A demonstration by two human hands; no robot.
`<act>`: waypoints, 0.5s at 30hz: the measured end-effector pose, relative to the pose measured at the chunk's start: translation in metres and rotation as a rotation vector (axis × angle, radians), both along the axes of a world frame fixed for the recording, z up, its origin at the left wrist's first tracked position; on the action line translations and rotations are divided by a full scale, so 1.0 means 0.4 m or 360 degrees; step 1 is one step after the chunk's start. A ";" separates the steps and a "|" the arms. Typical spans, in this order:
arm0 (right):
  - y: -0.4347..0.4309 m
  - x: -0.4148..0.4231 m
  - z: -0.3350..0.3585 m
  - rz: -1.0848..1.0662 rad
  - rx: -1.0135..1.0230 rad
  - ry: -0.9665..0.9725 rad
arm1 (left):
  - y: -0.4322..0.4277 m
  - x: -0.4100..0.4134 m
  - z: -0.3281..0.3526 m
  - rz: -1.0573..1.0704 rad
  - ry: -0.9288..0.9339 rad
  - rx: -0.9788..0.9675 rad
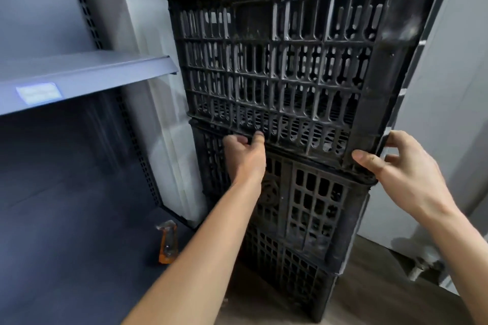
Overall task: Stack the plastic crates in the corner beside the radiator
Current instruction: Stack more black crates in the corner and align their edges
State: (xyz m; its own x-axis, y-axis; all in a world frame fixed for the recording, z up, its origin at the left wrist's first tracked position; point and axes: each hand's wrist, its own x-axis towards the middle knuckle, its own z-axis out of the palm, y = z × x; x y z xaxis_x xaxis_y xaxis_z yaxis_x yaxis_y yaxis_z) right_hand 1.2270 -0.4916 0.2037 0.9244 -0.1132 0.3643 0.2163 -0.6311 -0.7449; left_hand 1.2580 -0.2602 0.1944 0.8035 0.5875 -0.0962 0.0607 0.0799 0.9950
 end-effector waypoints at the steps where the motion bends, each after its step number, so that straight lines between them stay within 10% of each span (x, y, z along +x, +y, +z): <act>1: 0.002 -0.001 -0.002 -0.0006 0.0011 0.0008 | 0.018 0.018 0.015 0.0010 -0.0047 0.0107; 15: 0.012 -0.012 0.005 0.0023 0.0019 0.0058 | 0.009 0.095 0.095 -0.0010 -0.0251 0.0072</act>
State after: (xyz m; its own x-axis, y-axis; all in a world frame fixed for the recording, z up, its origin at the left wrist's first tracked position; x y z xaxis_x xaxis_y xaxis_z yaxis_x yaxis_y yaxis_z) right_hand 1.2223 -0.4867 0.2056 0.9385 -0.1040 0.3293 0.1981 -0.6190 -0.7600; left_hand 1.2959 -0.2564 0.2326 0.8102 0.5833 0.0575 -0.0959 0.0351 0.9948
